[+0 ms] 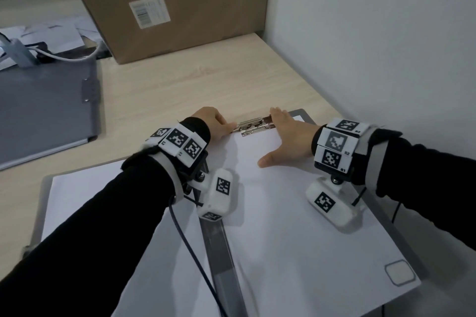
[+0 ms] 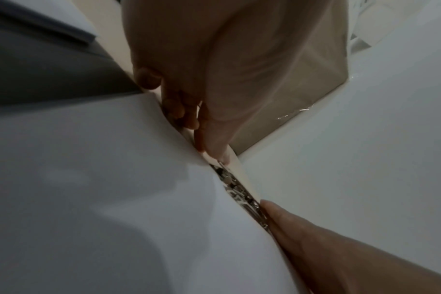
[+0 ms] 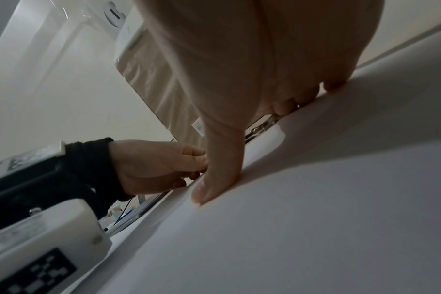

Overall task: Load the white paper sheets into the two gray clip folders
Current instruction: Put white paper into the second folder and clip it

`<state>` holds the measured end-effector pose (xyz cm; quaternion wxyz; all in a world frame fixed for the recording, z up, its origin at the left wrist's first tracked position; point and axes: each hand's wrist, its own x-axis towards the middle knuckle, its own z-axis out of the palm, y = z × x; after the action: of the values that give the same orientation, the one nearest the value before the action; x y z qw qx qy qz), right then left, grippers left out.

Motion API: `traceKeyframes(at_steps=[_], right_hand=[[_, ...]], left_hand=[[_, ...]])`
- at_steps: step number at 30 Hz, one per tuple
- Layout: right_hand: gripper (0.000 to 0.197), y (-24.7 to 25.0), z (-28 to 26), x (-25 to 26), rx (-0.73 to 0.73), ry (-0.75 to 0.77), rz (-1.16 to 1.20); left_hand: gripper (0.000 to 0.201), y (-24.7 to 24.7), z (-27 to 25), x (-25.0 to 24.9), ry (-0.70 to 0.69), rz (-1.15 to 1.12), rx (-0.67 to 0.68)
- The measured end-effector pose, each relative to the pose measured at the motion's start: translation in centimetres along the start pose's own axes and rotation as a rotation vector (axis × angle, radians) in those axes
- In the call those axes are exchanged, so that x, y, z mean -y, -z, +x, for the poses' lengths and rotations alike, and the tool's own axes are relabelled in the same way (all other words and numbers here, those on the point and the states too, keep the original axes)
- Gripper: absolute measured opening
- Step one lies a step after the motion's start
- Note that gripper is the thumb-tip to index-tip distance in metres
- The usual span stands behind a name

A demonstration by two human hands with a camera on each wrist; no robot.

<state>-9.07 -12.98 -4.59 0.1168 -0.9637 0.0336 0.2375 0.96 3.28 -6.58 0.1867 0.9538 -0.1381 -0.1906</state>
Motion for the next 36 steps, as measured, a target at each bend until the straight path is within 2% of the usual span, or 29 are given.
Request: traceKeyframes(at_steps=[7,12,15,18,22,25,29,31,33,36], right_hand=[[0.123,0.1,0.2,0.0,0.012,-0.002,-0.020],[0.122,0.1,0.3,0.0,0.003,-0.004,-0.003],[0.121,0.1,0.0,0.2,-0.004,-0.016,0.011],[0.119,0.1,-0.3,0.3,-0.030,-0.032,-0.012],[0.121,0.6,-0.4,0.4,-0.088,-0.005,-0.072],[0.104,1.1,-1.9,1.1,-0.120,0.029,-0.032],[0.059,0.5,-5.1,1.0,-0.300,0.067,0.141],[0.044,-0.3,-7.1,0.4,-0.350,0.053,0.220],[0.039,-1.3,-9.1,-0.5,-0.370,0.010,0.254],[0.043,-3.1,-11.8,-2.2,-0.366,-0.095,0.301]], left_hand=[[0.048,-0.3,0.5,0.2,-0.006,0.058,0.006],[0.038,0.2,-0.1,0.3,-0.011,0.002,0.008],[0.039,0.8,-0.9,-0.1,0.008,-0.022,0.020],[0.033,1.4,-2.3,0.0,0.027,-0.190,-0.044],[0.014,2.5,-5.7,2.2,0.044,-0.406,-0.168],[0.009,2.7,-9.3,4.4,0.066,-0.465,-0.232],[0.008,2.0,-14.3,6.5,0.096,-0.494,-0.315],[0.008,1.2,-16.6,6.9,0.097,-0.490,-0.326],[0.012,0.3,-18.6,6.7,0.080,-0.464,-0.303],[0.028,-1.3,-20.9,5.8,0.040,-0.359,-0.242]])
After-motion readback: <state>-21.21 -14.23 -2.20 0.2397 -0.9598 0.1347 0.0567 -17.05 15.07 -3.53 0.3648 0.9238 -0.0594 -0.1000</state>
